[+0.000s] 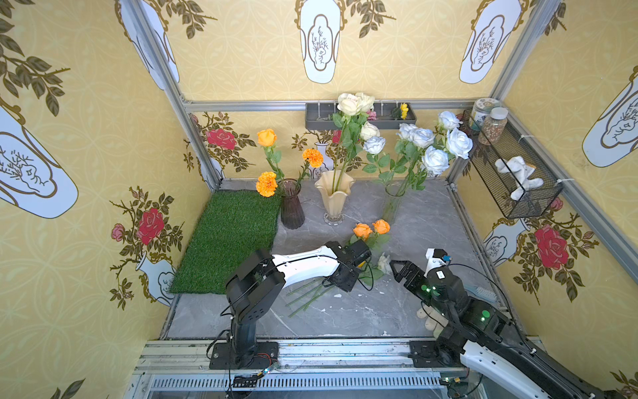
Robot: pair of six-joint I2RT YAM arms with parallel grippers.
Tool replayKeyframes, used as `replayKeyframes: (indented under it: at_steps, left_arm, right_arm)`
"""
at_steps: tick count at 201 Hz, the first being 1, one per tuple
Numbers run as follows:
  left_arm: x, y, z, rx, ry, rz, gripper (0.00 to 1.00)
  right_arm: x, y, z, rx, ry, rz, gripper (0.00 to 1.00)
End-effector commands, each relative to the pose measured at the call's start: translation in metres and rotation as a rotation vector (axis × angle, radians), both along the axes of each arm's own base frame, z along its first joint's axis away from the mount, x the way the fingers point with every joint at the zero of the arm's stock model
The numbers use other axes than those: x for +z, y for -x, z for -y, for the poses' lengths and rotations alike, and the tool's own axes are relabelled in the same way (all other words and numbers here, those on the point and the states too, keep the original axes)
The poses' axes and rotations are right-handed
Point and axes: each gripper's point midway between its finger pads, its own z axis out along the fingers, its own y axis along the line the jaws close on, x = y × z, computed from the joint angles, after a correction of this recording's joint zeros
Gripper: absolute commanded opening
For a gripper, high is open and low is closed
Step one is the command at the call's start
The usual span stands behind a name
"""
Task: Arrange the flowers in different vases according to their colors
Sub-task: Pick up the flower at the center of the board.
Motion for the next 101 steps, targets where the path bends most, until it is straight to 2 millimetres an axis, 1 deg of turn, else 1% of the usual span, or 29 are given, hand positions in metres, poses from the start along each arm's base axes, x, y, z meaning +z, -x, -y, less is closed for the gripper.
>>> replayKeyframes:
  at_steps: [1, 55, 81, 101]
  left_arm:
    - [-0.010, 0.000, 0.000, -0.008, -0.035, -0.022, 0.41]
    - [-0.022, -0.007, -0.004, -0.017, -0.085, -0.033, 0.41]
    - [-0.027, -0.007, -0.004, -0.019, -0.099, -0.049, 0.41]
    - [-0.030, -0.004, -0.001, -0.030, -0.101, -0.072, 0.40]
  right_arm:
    - [0.007, -0.003, -0.003, 0.006, -0.017, 0.030, 0.97]
    - [0.007, -0.003, -0.003, 0.003, -0.018, 0.031, 0.97]
    - [0.006, -0.004, -0.003, 0.001, -0.016, 0.029, 0.97]
    - [0.006, -0.004, -0.003, 0.003, -0.015, 0.029, 0.97]
